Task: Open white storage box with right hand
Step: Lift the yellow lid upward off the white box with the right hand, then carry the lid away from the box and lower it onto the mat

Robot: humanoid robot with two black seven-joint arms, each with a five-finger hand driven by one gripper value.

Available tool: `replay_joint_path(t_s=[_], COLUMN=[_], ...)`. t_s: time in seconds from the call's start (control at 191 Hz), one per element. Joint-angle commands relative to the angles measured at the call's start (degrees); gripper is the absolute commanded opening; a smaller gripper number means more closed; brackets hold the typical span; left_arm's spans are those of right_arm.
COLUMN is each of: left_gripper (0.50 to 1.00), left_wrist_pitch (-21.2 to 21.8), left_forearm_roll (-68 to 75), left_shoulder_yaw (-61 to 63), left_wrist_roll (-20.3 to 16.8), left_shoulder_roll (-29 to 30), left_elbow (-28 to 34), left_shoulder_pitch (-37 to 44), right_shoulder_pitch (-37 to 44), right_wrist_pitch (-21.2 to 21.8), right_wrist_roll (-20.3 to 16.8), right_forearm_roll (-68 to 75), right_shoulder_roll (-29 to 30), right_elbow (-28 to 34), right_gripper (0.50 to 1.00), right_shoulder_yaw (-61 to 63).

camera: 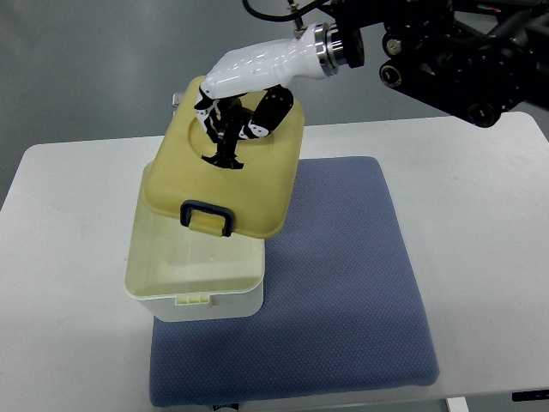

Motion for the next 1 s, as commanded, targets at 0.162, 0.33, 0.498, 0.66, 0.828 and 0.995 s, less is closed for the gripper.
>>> replay_joint_path(t_s=[0.162, 0.33, 0.498, 0.66, 0.828, 0.995], left_gripper=[1.000, 1.000, 1.000, 1.000, 1.000, 1.000], left_wrist_pitch=[0.03, -0.06, -0.06, -0.06, 0.03, 0.03], left_forearm_roll=[0.00, 0.00, 0.00, 0.00, 0.00, 0.00], left_shoulder_yaw=[0.00, 0.00, 0.00, 0.00, 0.00, 0.00], left_wrist_roll=[0.00, 0.00, 0.00, 0.00, 0.00, 0.00], left_shoulder_roll=[0.00, 0.00, 0.00, 0.00, 0.00, 0.00], left_elbow=[0.03, 0.02, -0.06, -0.06, 0.03, -0.06], left_shoulder_pitch=[-0.05, -0.05, 0.04, -0.05, -0.05, 0.04], right_shoulder_pitch=[-3.99, -9.70, -16.03, -20.25, -22.88, -24.11], right_wrist_pitch=[-1.92, -4.21, -7.64, -9.48, -10.89, -11.06], right_wrist_roll=[0.00, 0.00, 0.00, 0.00, 0.00, 0.00], right_forearm_roll=[1.27, 1.54, 1.54, 1.54, 1.45, 1.18], right_shoulder_roll=[-11.23, -15.00, -15.09, -14.48, -12.72, -11.14], right_elbow=[-0.37, -1.33, -1.86, -3.80, -3.88, -3.88], right_gripper=[0.500, 0.500, 0.500, 0.500, 0.500, 0.500], right_shoulder_yaw=[-0.09, 0.00, 0.00, -0.09, -0.53, -0.79])
